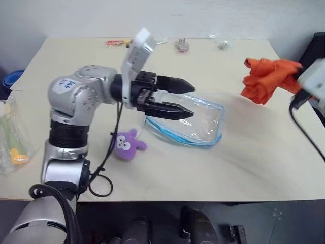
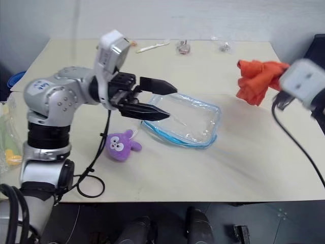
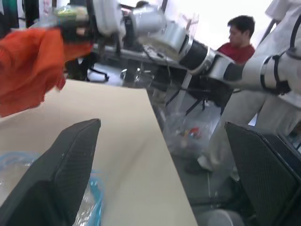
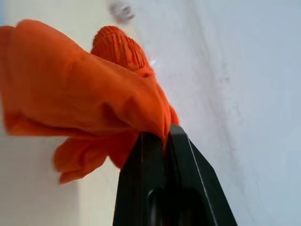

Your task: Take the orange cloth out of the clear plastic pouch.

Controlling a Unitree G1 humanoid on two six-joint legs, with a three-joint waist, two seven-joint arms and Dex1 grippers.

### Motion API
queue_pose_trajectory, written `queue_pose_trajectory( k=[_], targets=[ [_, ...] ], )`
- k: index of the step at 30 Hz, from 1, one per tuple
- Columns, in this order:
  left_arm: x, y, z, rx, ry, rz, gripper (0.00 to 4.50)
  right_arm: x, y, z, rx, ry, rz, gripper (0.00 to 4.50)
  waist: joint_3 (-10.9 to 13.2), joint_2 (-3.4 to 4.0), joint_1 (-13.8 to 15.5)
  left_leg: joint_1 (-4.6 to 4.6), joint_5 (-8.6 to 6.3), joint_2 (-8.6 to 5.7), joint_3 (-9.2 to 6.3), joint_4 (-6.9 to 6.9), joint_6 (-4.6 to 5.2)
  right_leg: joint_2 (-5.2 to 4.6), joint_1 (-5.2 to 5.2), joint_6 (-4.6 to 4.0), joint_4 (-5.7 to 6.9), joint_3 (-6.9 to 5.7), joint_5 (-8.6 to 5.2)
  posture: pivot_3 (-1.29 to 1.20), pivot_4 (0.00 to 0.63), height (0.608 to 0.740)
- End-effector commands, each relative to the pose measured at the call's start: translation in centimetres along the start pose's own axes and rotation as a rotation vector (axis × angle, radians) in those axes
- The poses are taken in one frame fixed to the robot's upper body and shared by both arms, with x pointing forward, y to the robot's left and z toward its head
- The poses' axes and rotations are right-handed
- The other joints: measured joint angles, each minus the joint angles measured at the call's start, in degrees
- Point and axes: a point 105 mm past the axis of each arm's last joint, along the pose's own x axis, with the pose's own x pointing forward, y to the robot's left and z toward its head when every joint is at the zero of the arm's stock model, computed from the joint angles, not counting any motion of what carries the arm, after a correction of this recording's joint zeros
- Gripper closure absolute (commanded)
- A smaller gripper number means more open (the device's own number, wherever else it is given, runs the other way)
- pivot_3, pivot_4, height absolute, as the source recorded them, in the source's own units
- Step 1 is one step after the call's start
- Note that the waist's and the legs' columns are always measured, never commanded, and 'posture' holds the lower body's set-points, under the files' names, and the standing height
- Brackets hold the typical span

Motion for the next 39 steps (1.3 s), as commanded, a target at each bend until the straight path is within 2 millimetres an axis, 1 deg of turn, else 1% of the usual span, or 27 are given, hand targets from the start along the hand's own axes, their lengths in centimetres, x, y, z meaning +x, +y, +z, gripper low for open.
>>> queue_pose_trajectory(
  k=[1,2,4,7,10,14,17,18,22,23,24,27,28,29,30,31,32,33,35,36,38,39],
  targets=[
    [0.9,-0.5,0.8,0.069,-0.008,-0.016,0.02,-1.1,4.8,-2.8,0.018,0.051,0.058,4.50,0.00,0.01,0.15,0.00,0.00,0.00,0.01,0.02,0.00,0.00,0.01,0.00,0.01,-0.01,0.00,0.00,0.150,0.740],
    [1.0,-0.5,0.8,0.072,-0.010,-0.012,0.02,-1.6,6.0,-3.5,0.016,0.068,0.077,4.50,0.02,0.04,0.23,-0.01,0.00,-0.02,0.03,0.03,0.00,-0.03,0.00,0.00,0.02,0.02,0.00,0.00,0.150,0.740],
    [1.1,-0.4,0.8,0.076,-0.012,-0.005,0.02,-2.4,7.3,-4.4,-0.002,0.099,0.091,4.50,0.05,0.13,0.12,-0.03,0.02,-0.01,0.08,0.13,0.03,-0.11,0.01,0.02,0.09,0.10,0.01,0.00,0.150,0.740],
    [1.1,-0.5,0.6,0.071,-0.012,-0.008,0.02,-3.7,7.5,-5.6,-0.057,0.150,0.081,4.50,0.03,0.17,-0.03,0.18,0.08,0.07,0.14,0.17,0.13,-0.14,0.13,0.16,0.11,0.39,0.13,0.00,0.150,0.740],
    [0.9,-0.8,0.2,0.066,0.000,-0.018,0.02,-4.4,7.7,-5.8,-0.098,0.148,0.094,4.50,0.01,0.20,-0.07,0.27,0.08,0.17,0.11,0.16,0.12,-0.05,0.14,0.13,0.12,0.51,0.16,0.00,0.150,0.740],
    [0.2,-0.9,-0.9,0.071,0.053,-0.024,0.02,-5.2,8.2,-5.9,-0.147,0.139,0.140,4.50,0.00,0.21,-0.07,0.27,0.09,0.20,0.11,0.09,0.09,-0.02,0.10,0.12,0.05,0.50,0.15,0.00,0.150,0.740],
    [-0.2,-1.1,-1.2,0.077,0.069,-0.030,0.00,-5.5,8.2,-5.8,-0.139,0.140,0.161,3.82,0.00,0.21,0.14,0.21,0.09,0.17,0.13,0.12,0.09,-0.05,0.11,0.12,0.03,0.46,0.15,0.00,0.150,0.740],
    [-0.3,-1.1,-1.2,0.078,0.072,-0.030,0.00,-5.6,8.2,-5.8,-0.138,0.141,0.169,3.50,0.00,0.21,0.21,0.19,0.09,0.16,0.12,0.14,0.09,-0.06,0.11,0.13,0.02,0.44,0.15,0.00,0.150,0.740],
    [-0.8,-0.8,-1.5,0.087,0.090,-0.025,0.00,-6.1,7.7,-5.5,-0.128,0.153,0.172,2.06,0.00,0.21,0.20,0.18,0.09,0.16,0.12,0.14,0.09,-0.05,0.12,0.12,0.00,0.40,0.15,0.00,0.150,0.740],
    [-0.9,-0.7,-1.5,0.090,0.092,-0.023,0.00,-6.3,7.4,-5.4,-0.124,0.158,0.167,1.78,0.00,0.21,0.20,0.17,0.09,0.16,0.12,0.14,0.09,-0.05,0.12,0.12,0.00,0.38,0.15,0.00,0.150,0.740],
    [-1.1,-0.6,-1.5,0.089,0.094,-0.020,0.00,-6.6,7.1,-5.2,-0.114,0.165,0.159,1.37,0.00,0.21,0.18,0.16,0.09,0.15,0.15,0.13,0.09,-0.04,0.12,0.12,-0.01,0.36,0.15,0.00,0.150,0.740],
    [-1.8,-0.2,-1.6,0.098,0.104,-0.002,0.00,-7.7,6.0,-4.7,-0.079,0.191,0.124,0.35,0.00,0.21,0.22,0.17,0.09,0.10,0.19,0.13,0.09,-0.03,0.13,0.12,-0.01,0.37,0.15,0.00,0.150,0.740],
    [-2.2,0.0,-1.7,0.102,0.111,0.011,0.00,-8.3,5.3,-4.5,-0.039,0.206,0.092,0.06,0.01,0.21,0.24,0.16,0.09,0.07,0.20,0.13,0.09,-0.04,0.13,0.13,-0.02,0.36,0.15,0.00,0.150,0.740],
    [-2.5,0.2,-1.7,0.105,0.116,0.019,0.00,-8.6,4.9,-4.3,-0.009,0.217,0.072,0.06,0.01,0.20,0.21,0.15,0.09,0.04,0.21,0.13,0.09,-0.03,0.13,0.12,-0.02,0.34,0.15,0.00,0.150,0.740],
    [-2.9,0.3,-1.8,0.106,0.125,0.031,0.00,-9.2,4.1,-4.1,0.064,0.233,0.027,0.06,0.01,0.21,0.21,0.15,0.09,0.04,0.20,0.13,0.09,-0.02,0.14,0.12,-0.02,0.33,0.15,0.00,0.150,0.740],
    [-3.7,0.4,-1.8,0.110,0.129,0.043,0.00,-10.0,3.3,-3.9,0.173,0.252,-0.024,0.06,0.01,0.21,0.25,0.16,0.09,0.03,0.19,0.12,0.09,-0.02,0.14,0.12,-0.02,0.35,0.15,0.00,0.150,0.740],
    [-4.7,0.4,-1.7,0.111,0.130,0.058,0.00,-11.0,2.5,-3.7,0.342,0.264,-0.078,0.06,0.01,0.21,0.26,0.15,0.09,0.02,0.17,0.12,0.09,-0.01,0.13,0.12,-0.02,0.34,0.15,0.00,0.150,0.740],
    [-5.9,0.3,-1.6,0.110,0.136,0.074,0.00,-12.2,2.4,-3.4,0.519,0.261,-0.084,0.06,0.01,0.24,0.28,0.15,0.09,0.02,0.14,0.14,0.09,0.00,0.13,0.12,-0.01,0.31,0.15,0.00,0.150,0.740],
    [-7.7,0.3,-1.5,0.115,0.152,0.107,0.00,-14.1,3.3,-2.7,0.755,0.259,-0.024,0.06,0.02,0.28,0.31,0.16,0.09,0.06,-0.01,0.12,0.09,0.00,0.12,0.12,0.00,0.33,0.15,0.00,0.150,0.740],
    [-8.6,0.3,-1.4,0.116,0.162,0.125,0.00,-15.0,3.7,-2.3,0.815,0.254,0.009,0.06,0.02,0.27,0.41,0.17,0.09,0.02,-0.08,0.10,0.09,0.01,0.15,0.11,-0.02,0.30,0.15,0.00,0.150,0.740],
    [-10.3,0.1,-1.1,0.139,0.174,0.148,0.00,-17.1,4.4,-2.6,0.941,0.304,0.047,0.06,0.02,0.24,0.49,0.14,0.08,-0.07,-0.05,0.12,0.12,0.01,0.21,0.11,-0.07,0.20,0.15,0.00,0.150,0.740],
    [-10.9,0.0,-1.0,0.145,0.180,0.149,0.00,-18.0,4.5,-2.7,0.972,0.319,0.052,0.06,0.03,0.23,0.52,0.14,0.07,-0.10,-0.01,0.12,0.13,-0.01,0.22,0.11,-0.08,0.20,0.15,0.00,0.150,0.740]
  ],
)
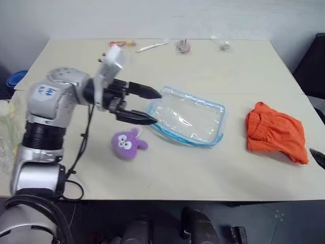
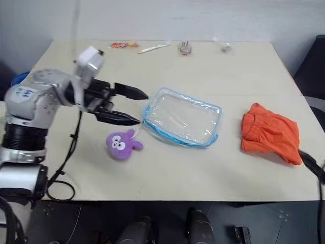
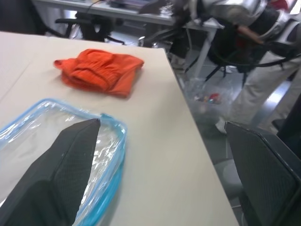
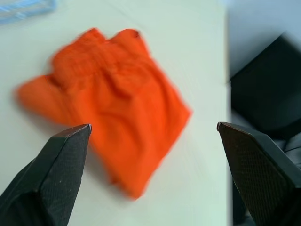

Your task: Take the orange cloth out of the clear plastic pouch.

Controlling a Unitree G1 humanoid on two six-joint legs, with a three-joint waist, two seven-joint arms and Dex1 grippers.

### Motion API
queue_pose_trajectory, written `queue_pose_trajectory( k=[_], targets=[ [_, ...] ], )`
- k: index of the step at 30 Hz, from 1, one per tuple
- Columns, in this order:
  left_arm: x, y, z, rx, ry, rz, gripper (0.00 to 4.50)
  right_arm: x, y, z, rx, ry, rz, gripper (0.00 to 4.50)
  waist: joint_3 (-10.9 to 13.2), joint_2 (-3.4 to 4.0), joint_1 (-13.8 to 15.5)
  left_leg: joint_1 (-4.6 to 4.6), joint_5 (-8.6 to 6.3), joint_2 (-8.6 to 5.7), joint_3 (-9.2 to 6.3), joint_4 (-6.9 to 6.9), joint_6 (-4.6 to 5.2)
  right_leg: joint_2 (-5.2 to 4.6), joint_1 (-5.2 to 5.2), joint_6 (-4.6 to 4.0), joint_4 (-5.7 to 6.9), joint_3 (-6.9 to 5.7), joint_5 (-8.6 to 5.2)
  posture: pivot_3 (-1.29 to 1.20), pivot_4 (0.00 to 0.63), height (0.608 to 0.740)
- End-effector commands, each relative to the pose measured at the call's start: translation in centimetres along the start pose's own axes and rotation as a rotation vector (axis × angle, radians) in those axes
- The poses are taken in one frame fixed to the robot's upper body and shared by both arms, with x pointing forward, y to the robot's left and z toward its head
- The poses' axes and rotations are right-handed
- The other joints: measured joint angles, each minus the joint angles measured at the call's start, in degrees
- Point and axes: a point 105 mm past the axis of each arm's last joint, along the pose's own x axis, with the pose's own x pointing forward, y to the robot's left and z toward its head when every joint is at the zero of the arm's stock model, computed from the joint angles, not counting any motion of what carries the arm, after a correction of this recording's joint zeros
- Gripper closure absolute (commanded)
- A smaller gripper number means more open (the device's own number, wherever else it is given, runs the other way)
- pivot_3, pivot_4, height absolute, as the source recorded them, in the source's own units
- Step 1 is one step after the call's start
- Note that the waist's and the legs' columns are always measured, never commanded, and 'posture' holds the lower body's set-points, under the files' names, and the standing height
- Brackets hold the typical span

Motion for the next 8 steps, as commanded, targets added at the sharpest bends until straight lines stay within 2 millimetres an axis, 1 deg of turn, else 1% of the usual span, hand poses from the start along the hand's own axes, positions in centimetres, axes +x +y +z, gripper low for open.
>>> queue_pose_trajectory(
  k=[1,2,5,8],
  targets=[
    [-2.4,-0.3,1.0,0.079,0.001,0.018,0.00,-2.9,0.1,-0.7,0.133,0.038,0.038,0.06,0.00,0.00,0.03,0.01,-0.02,-0.04,0.04,0.00,0.04,-0.03,0.01,0.00,0.00,0.03,0.00,0.00,0.150,0.740],
    [-2.8,-0.2,1.0,0.080,0.003,0.025,0.00,-3.3,0.2,-1.0,0.146,0.056,0.049,0.06,0.00,0.00,0.03,0.02,-0.05,-0.06,0.10,0.00,0.09,-0.04,0.01,0.00,0.01,0.07,0.00,0.00,0.150,0.740],
    [-3.6,0.8,1.3,0.084,-0.011,0.088,0.00,-4.8,1.4,-2.6,0.162,0.146,0.119,0.06,-0.01,-0.04,0.06,0.08,-0.07,-0.08,0.13,-0.02,0.12,-0.04,0.01,0.01,0.02,0.15,0.00,0.00,0.150,0.740],
    [-3.7,1.2,1.3,0.095,-0.012,0.111,0.00,-5.0,1.6,-3.0,0.171,0.157,0.118,0.06,-0.01,-0.06,-0.13,0.08,-0.07,-0.08,0.20,-0.02,0.12,-0.04,0.00,0.01,0.04,0.17,0.00,0.00,0.150,0.740]
  ],
)
